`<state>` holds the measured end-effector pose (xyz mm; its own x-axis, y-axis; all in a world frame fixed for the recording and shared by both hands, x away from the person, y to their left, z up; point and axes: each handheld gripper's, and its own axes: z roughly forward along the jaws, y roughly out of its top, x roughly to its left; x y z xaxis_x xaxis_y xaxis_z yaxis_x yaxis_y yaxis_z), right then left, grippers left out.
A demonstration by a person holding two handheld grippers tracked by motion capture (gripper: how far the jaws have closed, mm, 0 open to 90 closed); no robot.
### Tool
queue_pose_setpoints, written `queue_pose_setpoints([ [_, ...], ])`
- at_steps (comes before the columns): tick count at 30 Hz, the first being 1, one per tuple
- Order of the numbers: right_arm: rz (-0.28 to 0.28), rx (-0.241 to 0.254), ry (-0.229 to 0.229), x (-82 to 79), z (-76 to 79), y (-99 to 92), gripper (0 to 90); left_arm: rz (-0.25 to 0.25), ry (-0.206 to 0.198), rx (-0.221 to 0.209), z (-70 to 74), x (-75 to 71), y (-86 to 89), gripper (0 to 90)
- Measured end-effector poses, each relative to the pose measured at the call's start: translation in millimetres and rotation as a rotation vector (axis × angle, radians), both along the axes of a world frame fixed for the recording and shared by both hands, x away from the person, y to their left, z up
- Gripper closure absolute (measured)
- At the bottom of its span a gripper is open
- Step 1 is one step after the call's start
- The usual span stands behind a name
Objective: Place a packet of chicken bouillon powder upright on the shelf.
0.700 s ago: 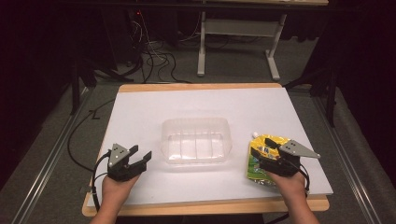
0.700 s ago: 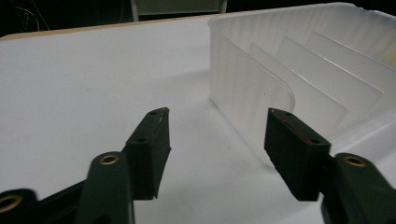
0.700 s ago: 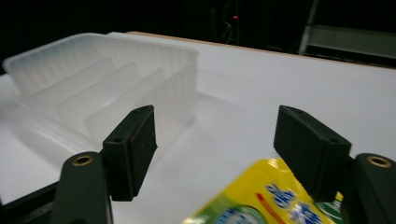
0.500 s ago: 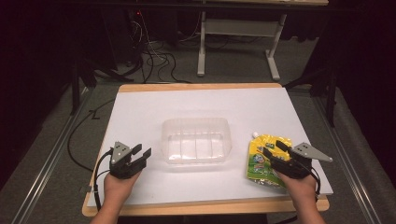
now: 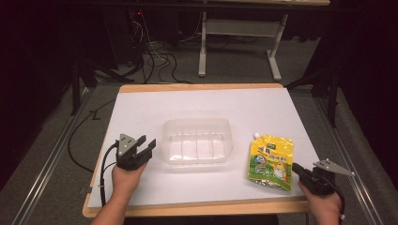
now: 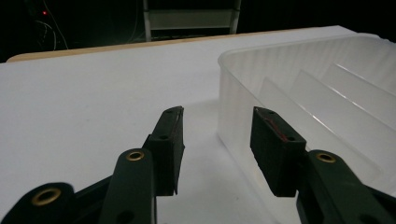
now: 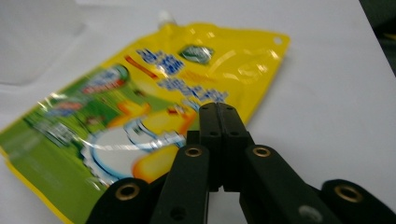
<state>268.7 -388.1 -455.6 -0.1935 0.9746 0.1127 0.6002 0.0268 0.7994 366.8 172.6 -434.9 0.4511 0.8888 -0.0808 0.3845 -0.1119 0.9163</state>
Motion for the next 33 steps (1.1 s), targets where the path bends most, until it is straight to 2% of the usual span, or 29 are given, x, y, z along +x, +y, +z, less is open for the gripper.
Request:
queue_pose_setpoints([
  [1,-0.012,0.004,0.028,-1.9,-2.5,-2.8,90.0,0.011,0.006,-0.013,-0.7,2.8,-1.4,55.0],
  [3,-0.016,0.010,0.076,-5.4,-7.9,-6.2,90.0,0.020,0.018,-0.006,-1.4,6.2,-3.1,54.9],
  [5,-0.012,0.005,0.087,-7.0,-10.8,-7.5,90.0,0.026,0.018,-0.006,-1.7,7.9,-3.7,54.9],
  [6,-0.018,0.006,0.108,-8.9,-15.2,-10.1,90.0,0.025,0.019,-0.009,-2.0,9.4,-4.1,54.9],
  [10,-0.011,0.047,0.132,-10.4,-20.4,-12.0,90.0,0.020,0.024,-0.025,-3.0,13.2,-6.9,54.6],
  [13,0.007,0.057,0.131,-9.5,-20.8,-10.2,90.0,0.014,0.024,-0.025,-2.7,12.5,-7.3,54.1],
  [14,0.014,0.043,0.128,-8.5,-20.8,-7.7,90.0,0.011,0.024,-0.025,-2.5,11.9,-7.3,54.0],
  [17,0.020,0.072,0.140,-8.2,-21.0,-6.2,90.0,0.004,0.016,-0.014,-2.8,9.4,-7.8,53.8],
  [22,0.056,0.074,0.142,-5.0,-20.4,0.9,90.0,0.006,0.019,-0.010,-3.2,7.6,-6.7,53.7],
  [26,0.127,0.055,0.142,1.2,-21.6,15.0,90.0,0.014,0.025,-0.011,-3.2,6.3,-3.3,53.5],
  [27,0.127,0.055,0.142,1.2,-21.6,15.0,90.0,0.015,0.025,-0.009,-3.2,5.9,-2.5,53.5],
  [28,0.158,0.045,0.146,3.9,-21.7,24.3,90.0,0.012,0.029,-0.009,-3.4,5.5,-1.4,53.4],
  [29,0.158,0.045,0.146,3.9,-21.7,24.3,90.0,0.013,0.031,-0.010,-3.8,5.2,-0.9,53.4],
  [30,0.173,0.015,0.146,5.7,-19.0,28.2,90.0,0.013,0.035,-0.010,-4.4,4.8,-0.2,53.3],
  [31,0.173,0.015,0.146,5.7,-19.0,28.2,90.0,0.012,0.040,-0.008,-4.9,4.5,0.8,53.3],
  [33,0.134,0.035,0.103,6.4,-10.1,22.9,90.0,0.005,0.056,-0.004,-6.4,2.8,3.6,52.4],
])
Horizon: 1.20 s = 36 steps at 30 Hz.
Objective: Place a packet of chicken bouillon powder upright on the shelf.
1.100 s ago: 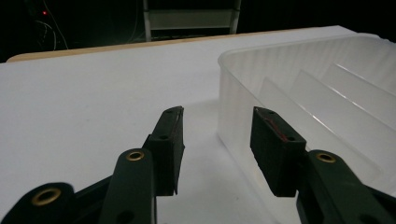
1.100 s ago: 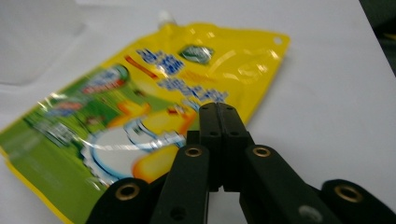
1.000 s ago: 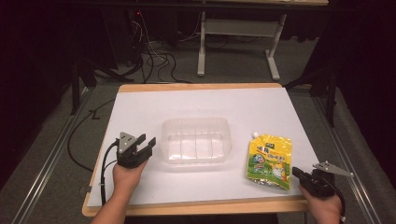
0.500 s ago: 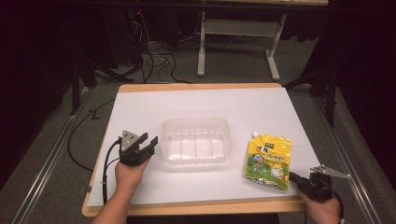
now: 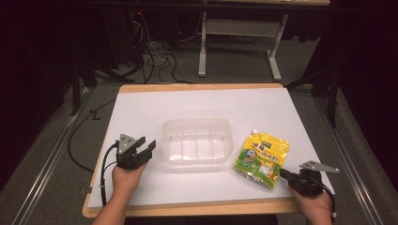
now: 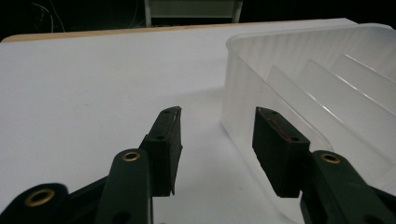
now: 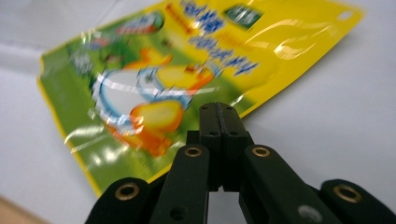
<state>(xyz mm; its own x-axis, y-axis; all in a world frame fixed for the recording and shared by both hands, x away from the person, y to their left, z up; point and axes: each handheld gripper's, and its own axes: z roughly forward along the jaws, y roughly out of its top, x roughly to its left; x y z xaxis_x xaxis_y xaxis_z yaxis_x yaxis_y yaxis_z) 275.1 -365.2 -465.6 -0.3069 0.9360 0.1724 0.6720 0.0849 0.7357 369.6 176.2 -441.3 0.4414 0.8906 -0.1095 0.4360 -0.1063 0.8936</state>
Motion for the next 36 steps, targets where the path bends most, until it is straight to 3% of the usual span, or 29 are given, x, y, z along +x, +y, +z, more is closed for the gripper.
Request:
queue_pose_setpoints([
  [2,-0.018,0.005,-0.018,0.9,2.1,-2.3,90.0,0.002,0.000,0.004,-0.6,-1.1,0.8,51.9],
  [4,-0.070,0.035,-0.070,7.8,6.8,-9.4,81.3,0.004,-0.001,0.014,-1.1,-4.0,3.5,51.7],
  [9,-0.147,0.091,-0.112,26.1,9.9,-18.8,63.6,-0.003,0.010,0.014,-3.9,-13.6,13.0,51.0],
  [10,-0.161,0.118,-0.114,32.6,9.5,-21.5,59.3,-0.003,0.011,0.017,-4.4,-16.0,15.1,50.8],
  [11,-0.194,0.183,-0.098,48.5,7.7,-27.5,50.4,-0.005,0.012,0.020,-4.2,-21.0,20.4,50.6],
  [15,-0.230,0.226,-0.090,67.2,4.8,-33.7,42.3,0.002,0.004,0.015,-3.5,-30.7,28.4,50.2],
  [18,-0.256,0.272,-0.033,87.0,-2.4,-43.2,36.8,-0.001,0.002,0.027,-3.2,-36.2,32.0,49.8],
  [21,-0.271,0.285,-0.009,96.7,-8.6,-49.5,36.3,0.006,-0.004,0.026,-3.0,-44.1,38.0,49.6],
  [28,-0.268,0.381,0.062,107.3,-16.5,-53.6,42.6,0.019,-0.009,0.034,-2.4,-51.2,44.4,49.6],
  [33,-0.248,0.419,0.073,108.3,-17.9,-54.1,46.9,0.019,-0.015,0.035,-2.1,-52.4,44.0,49.6],
  [36,-0.210,0.486,0.034,102.7,-16.7,-55.1,52.3,0.011,-0.014,0.039,-2.4,-51.9,42.7,49.5],
])
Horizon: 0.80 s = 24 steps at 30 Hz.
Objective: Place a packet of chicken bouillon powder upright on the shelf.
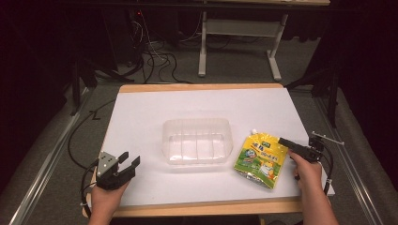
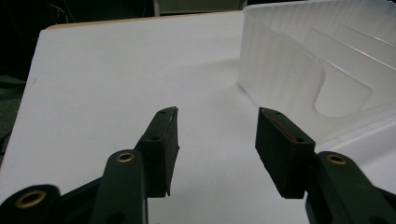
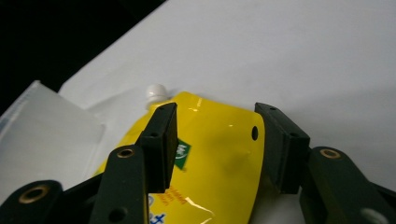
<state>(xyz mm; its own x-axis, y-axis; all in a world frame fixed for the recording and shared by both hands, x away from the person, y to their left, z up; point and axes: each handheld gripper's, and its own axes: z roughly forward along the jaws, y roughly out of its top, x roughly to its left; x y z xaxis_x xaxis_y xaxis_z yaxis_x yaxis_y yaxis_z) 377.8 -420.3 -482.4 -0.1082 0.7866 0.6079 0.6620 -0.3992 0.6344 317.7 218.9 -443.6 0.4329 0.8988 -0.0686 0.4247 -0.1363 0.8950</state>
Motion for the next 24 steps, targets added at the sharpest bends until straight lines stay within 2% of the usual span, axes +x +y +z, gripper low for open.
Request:
queue_pose_setpoints([
  [1,0.014,0.027,-0.030,-3.8,3.3,2.0,56.5,-0.003,0.000,0.002,-0.4,0.9,-1.4,49.6],
  [2,0.025,0.040,-0.041,-5.4,5.0,3.3,57.9,-0.003,0.000,0.002,-0.4,0.9,-1.4,49.5],
  [4,0.038,0.035,-0.050,-5.7,5.4,4.7,58.3,-0.006,0.000,0.006,-0.6,1.8,-2.5,49.6],
  [5,0.039,0.018,-0.040,-6.2,5.8,6.6,58.5,-0.006,-0.002,0.004,-0.7,2.2,-3.3,49.5],
  [7,0.022,-0.045,0.009,-4.2,2.1,8.0,58.4,-0.011,-0.002,0.007,-0.8,2.3,-4.5,49.6],
  [8,0.013,-0.029,0.051,-1.1,-2.7,5.0,58.4,-0.014,-0.002,0.011,-0.8,2.1,-5.2,49.5],
  [9,0.013,-0.029,0.051,-1.1,-2.7,5.0,58.4,-0.015,-0.004,0.014,-1.0,2.0,-6.0,49.5],
  [10,0.037,-0.027,0.079,1.6,-4.4,5.8,59.2,-0.018,-0.006,0.018,-1.0,1.7,-6.5,49.6],
  [11,0.037,-0.027,0.079,1.6,-4.4,5.8,59.2,-0.021,-0.006,0.021,-1.1,1.6,-7.0,49.6],
  [12,0.052,-0.060,0.081,1.6,-3.0,10.3,62.6,-0.024,-0.006,0.023,-1.3,1.6,-7.6,49.5],
  [13,0.058,-0.071,0.081,1.7,-3.1,11.1,64.5,-0.025,-0.005,0.024,-1.5,1.6,-7.9,49.5],
  [16,0.075,-0.076,0.086,2.1,-3.2,11.8,68.4,-0.028,-0.007,0.024,-1.4,1.4,-9.2,49.5],
  [17,0.090,-0.082,0.089,1.9,-2.8,13.0,75.7,-0.031,-0.008,0.025,-1.2,1.2,-9.5,49.4],
  [21,0.101,-0.102,0.075,0.4,-1.4,14.9,86.2,-0.033,-0.013,0.023,-0.4,1.3,-9.9,49.3],
  [24,0.114,-0.117,0.046,-2.8,0.9,16.6,89.8,-0.036,-0.015,0.022,0.0,2.4,-10.5,49.2],
])
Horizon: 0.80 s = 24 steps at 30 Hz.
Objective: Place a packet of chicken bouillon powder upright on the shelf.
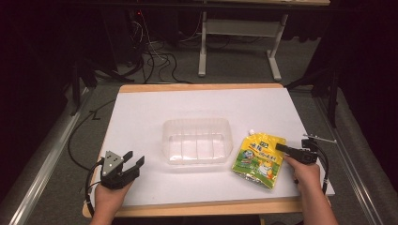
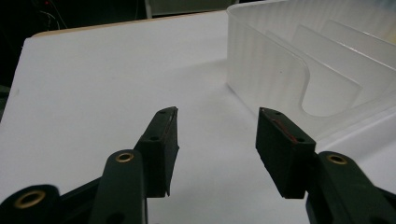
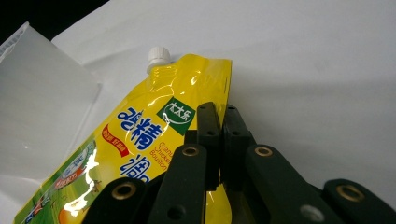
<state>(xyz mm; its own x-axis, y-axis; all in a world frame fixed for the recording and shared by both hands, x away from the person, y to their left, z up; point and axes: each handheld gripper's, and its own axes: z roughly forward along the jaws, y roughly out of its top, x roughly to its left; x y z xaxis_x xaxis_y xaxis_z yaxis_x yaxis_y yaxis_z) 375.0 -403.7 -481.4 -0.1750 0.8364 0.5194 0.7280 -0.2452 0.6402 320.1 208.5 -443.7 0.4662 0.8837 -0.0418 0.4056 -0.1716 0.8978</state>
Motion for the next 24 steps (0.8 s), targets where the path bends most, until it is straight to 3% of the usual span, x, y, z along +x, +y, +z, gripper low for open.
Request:
queue_pose_setpoints([
  [2,0.001,-0.012,-0.016,-2.3,2.1,0.8,90.0,-0.003,-0.001,-0.005,0.1,1.2,-1.1,49.2],
  [7,0.003,-0.018,-0.120,-14.3,16.4,2.8,90.0,-0.017,-0.002,-0.009,0.0,5.2,-5.0,47.5],
  [9,0.003,-0.022,-0.141,-16.8,19.7,3.7,90.0,-0.023,0.001,-0.012,-0.2,7.8,-7.6,47.3],
  [13,0.003,-0.026,-0.213,-28.3,34.6,8.5,90.0,-0.035,0.005,-0.015,-0.8,11.3,-11.1,47.1],
  [14,0.008,-0.028,-0.249,-34.3,42.4,11.5,90.0,-0.040,0.004,-0.015,-0.7,13.0,-13.0,47.1],
  [20,0.034,-0.049,-0.328,-48.3,63.6,23.3,90.0,-0.046,0.001,-0.020,-0.2,15.9,-15.9,47.1],
  [24,0.054,-0.068,-0.413,-58.1,84.5,37.6,90.0,-0.045,-0.004,-0.023,0.7,16.7,-16.6,47.1],
])
